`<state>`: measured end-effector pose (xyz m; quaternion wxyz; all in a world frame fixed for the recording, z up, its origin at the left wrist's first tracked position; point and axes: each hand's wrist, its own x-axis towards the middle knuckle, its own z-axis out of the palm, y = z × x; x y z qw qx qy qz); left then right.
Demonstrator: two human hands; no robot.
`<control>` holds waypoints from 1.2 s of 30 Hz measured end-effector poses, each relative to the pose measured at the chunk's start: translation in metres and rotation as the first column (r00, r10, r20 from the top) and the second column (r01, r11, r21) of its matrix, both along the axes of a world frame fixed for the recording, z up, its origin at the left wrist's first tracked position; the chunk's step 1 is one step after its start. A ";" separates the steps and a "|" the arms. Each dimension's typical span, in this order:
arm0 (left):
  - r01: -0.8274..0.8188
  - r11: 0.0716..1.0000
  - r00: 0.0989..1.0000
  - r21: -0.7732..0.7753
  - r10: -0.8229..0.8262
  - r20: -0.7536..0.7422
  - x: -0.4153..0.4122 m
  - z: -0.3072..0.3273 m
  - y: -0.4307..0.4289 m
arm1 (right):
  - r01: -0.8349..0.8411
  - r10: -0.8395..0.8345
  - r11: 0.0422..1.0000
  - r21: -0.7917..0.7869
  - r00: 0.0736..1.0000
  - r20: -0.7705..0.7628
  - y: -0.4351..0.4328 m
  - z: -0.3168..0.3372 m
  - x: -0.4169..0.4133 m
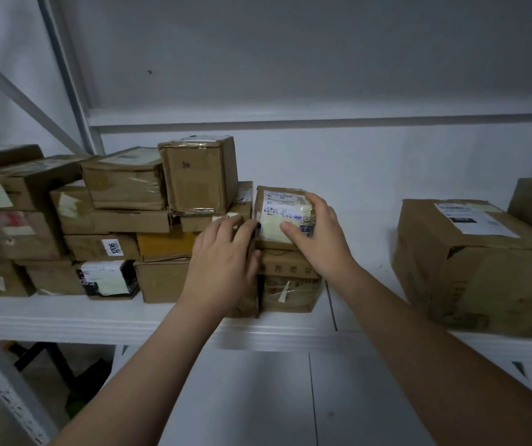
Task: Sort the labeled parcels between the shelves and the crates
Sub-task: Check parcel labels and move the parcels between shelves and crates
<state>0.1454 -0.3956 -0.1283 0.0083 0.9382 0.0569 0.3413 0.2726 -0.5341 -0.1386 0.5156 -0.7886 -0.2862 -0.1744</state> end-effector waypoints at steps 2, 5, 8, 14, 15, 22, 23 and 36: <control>0.013 1.000 1.000 -0.010 -0.013 -0.001 -0.001 0.000 0.001 | 0.001 -0.001 1.000 -0.005 1.000 0.001 -0.002 -0.002 0.000; 0.022 1.000 1.000 -0.016 -0.022 -0.004 0.000 0.001 0.003 | -0.016 0.016 1.000 -0.014 1.000 -0.006 -0.006 -0.001 0.002; 0.042 0.999 0.999 -0.013 -0.042 0.003 0.002 0.002 0.002 | -0.072 0.074 0.997 0.025 0.996 -0.056 -0.006 0.002 0.002; 0.096 0.994 0.995 -0.046 -0.095 0.021 0.000 0.001 -0.003 | -0.083 0.078 0.995 -0.047 0.992 -0.101 -0.011 0.002 0.001; 0.106 0.993 0.994 -0.049 -0.105 0.024 -0.002 0.002 -0.004 | -0.067 0.060 0.995 -0.073 0.993 -0.098 -0.014 0.003 0.000; 0.236 0.971 0.968 -0.026 -0.233 0.098 -0.002 0.015 -0.045 | 0.111 -0.084 0.983 -0.143 0.979 0.184 -0.074 0.013 -0.030; 0.258 0.966 0.962 -0.015 -0.255 0.099 0.000 0.016 -0.056 | 0.147 -0.109 0.978 -0.148 0.964 0.243 -0.088 0.013 -0.035; 0.464 0.885 0.884 0.025 -0.462 -0.073 0.081 -0.012 -0.226 | 0.576 -0.491 0.717 -0.392 0.817 0.302 -0.274 -0.006 -0.025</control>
